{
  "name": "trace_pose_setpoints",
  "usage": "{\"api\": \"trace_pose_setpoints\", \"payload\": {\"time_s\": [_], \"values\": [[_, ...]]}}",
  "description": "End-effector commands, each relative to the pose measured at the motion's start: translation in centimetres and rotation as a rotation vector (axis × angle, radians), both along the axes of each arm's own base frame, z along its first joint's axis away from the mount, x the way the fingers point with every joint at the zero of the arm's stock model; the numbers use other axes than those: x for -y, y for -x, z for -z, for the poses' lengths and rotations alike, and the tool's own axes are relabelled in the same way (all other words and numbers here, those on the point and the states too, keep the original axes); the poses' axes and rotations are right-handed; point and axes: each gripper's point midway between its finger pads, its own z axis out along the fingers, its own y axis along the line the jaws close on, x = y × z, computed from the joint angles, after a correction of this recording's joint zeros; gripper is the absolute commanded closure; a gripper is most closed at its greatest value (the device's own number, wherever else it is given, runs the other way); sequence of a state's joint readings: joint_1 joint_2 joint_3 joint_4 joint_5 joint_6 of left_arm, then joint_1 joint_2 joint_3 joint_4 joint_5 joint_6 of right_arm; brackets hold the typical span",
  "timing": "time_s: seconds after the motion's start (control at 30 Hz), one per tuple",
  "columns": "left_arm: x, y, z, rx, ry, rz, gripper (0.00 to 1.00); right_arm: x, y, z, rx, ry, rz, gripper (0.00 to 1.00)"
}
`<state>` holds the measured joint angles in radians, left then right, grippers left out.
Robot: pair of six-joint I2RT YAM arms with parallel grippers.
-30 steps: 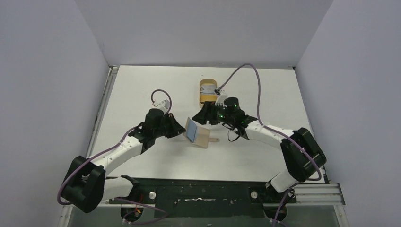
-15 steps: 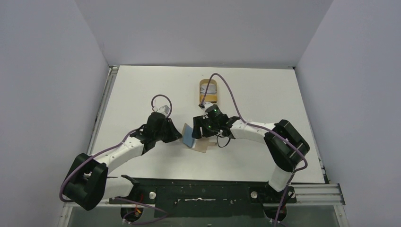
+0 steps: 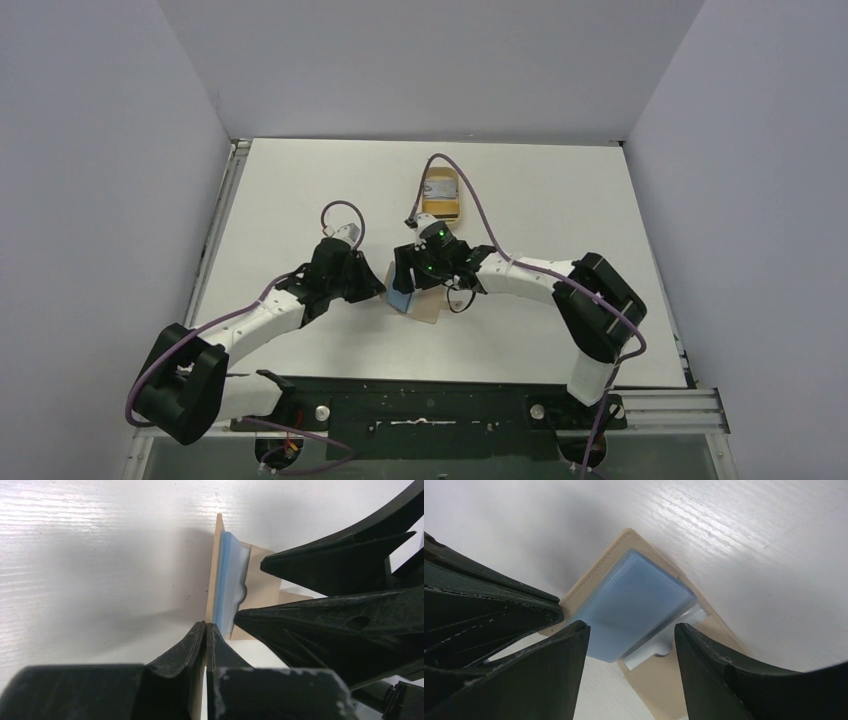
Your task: Take the credit cards out of the card holder
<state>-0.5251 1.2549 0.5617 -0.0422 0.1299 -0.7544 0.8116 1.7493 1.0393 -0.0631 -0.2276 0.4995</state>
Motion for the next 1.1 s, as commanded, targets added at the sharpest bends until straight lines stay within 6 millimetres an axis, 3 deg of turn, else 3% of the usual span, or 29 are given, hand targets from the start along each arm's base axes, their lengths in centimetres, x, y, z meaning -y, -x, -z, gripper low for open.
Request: {"api": "trace_pose_setpoints", "payload": {"time_s": [0.0, 0.7, 1.07], "values": [[0.5, -0.7, -1.4, 0.044, 0.014, 0.004, 1.00, -2.3, -1.1, -1.9, 0.074, -0.033, -0.005, 0.37], [0.6, -0.4, -1.8, 0.054, 0.023, 0.007, 1.00, -3.4, -2.0, -1.4, 0.110, 0.062, -0.003, 0.39], [0.0, -0.3, -1.7, 0.057, 0.015, -0.022, 1.00, -2.9, -0.7, 1.6, 0.059, 0.123, -0.031, 0.38]]}}
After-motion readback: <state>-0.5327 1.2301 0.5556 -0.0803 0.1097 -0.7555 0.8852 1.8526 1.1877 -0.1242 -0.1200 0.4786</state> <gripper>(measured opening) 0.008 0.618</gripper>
